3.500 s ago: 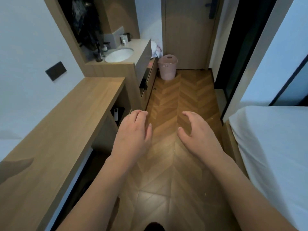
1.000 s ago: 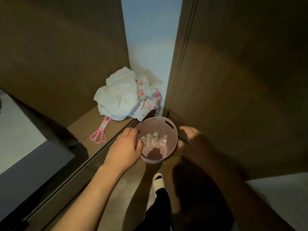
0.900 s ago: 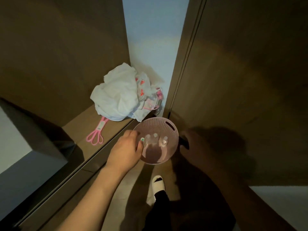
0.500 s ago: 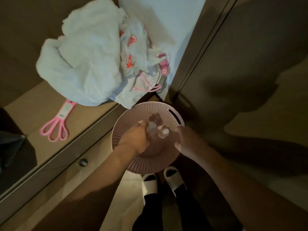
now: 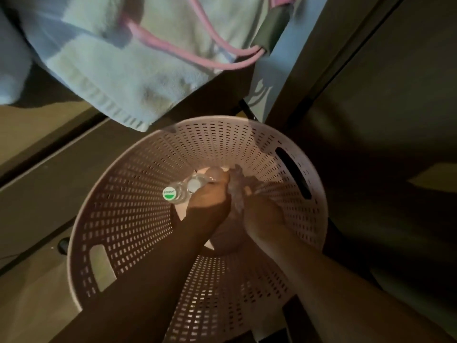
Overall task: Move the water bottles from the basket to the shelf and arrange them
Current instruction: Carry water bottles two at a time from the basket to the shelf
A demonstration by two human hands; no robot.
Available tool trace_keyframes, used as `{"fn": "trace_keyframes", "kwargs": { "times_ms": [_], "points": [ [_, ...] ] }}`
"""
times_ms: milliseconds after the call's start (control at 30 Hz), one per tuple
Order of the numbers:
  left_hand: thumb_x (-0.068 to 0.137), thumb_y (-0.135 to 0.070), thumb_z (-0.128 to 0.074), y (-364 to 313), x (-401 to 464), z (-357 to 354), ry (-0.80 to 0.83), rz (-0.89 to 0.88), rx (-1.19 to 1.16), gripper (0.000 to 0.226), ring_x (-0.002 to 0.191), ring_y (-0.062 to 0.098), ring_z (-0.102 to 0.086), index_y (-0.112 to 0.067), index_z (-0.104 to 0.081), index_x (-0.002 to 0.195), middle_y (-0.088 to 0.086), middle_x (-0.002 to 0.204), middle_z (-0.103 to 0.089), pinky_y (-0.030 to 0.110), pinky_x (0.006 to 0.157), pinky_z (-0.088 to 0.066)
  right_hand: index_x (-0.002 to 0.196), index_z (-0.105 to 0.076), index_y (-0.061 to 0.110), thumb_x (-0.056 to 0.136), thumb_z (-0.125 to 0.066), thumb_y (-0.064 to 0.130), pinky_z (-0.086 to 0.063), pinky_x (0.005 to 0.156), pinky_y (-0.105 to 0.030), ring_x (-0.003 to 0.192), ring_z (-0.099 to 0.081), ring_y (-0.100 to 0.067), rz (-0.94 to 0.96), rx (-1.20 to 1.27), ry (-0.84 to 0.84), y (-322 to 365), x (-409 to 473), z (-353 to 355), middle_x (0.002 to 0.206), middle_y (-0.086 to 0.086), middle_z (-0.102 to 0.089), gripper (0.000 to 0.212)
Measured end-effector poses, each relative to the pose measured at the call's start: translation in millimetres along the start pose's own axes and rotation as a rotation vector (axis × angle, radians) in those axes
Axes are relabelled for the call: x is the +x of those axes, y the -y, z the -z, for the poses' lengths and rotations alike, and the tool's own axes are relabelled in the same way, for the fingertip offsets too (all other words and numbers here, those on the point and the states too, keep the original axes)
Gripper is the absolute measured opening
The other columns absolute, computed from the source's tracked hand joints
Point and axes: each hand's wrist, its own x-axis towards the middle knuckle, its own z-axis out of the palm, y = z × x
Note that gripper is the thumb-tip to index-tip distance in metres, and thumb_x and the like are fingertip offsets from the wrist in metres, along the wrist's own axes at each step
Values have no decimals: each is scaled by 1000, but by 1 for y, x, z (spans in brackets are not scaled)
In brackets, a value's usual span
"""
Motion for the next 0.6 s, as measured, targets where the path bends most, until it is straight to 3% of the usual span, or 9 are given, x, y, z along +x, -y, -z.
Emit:
{"fn": "trace_keyframes", "kwargs": {
  "times_ms": [67, 167, 300, 433, 600],
  "points": [
    [97, -24, -51, -4, -19, 17, 38, 25, -46, 40, 90, 25, -68, -19, -39, 135, 8, 101, -68, 31, 72, -53, 129, -53, 13, 102, -45, 18, -53, 90, -31, 107, -64, -19, -13, 64, 53, 1, -13, 15, 119, -7, -65, 29],
    [94, -24, -54, -20, -53, 71, 75, 95, -116, 40, 104, 27, -63, -23, -42, 132, 9, 117, -64, 32, 80, -48, 122, -56, 17, 100, -47, 23, -53, 81, -26, 94, -67, -13, 36, 159, 2, 3, -48, 60, 103, 1, -69, 25],
    [91, -32, -54, -52, -122, 168, 55, 106, -190, 45, 112, 27, -60, -37, -39, 133, 5, 127, -60, 40, 94, -51, 130, -46, 19, 100, -47, 30, -39, 85, -25, 107, -62, -17, 147, 78, 38, 14, -121, 149, 111, 0, -64, 32],
    [90, -35, -59, -81, -211, 278, -43, 88, -151, 44, 106, 29, -63, -30, -43, 131, 5, 115, -67, 36, 85, -52, 127, -47, 20, 96, -52, 40, -41, 73, -26, 89, -58, -16, 171, 115, 36, 42, -205, 261, 98, 0, -58, 37],
    [89, -41, -58, -111, -328, 406, -267, 124, -187, 31, 92, 35, -65, -26, -49, 115, 8, 98, -70, 35, 70, -51, 112, -60, 26, 84, -67, 38, -54, 73, -35, 93, -66, -24, 339, 204, -59, 78, -313, 381, 100, -1, -69, 32]
  ]
}}
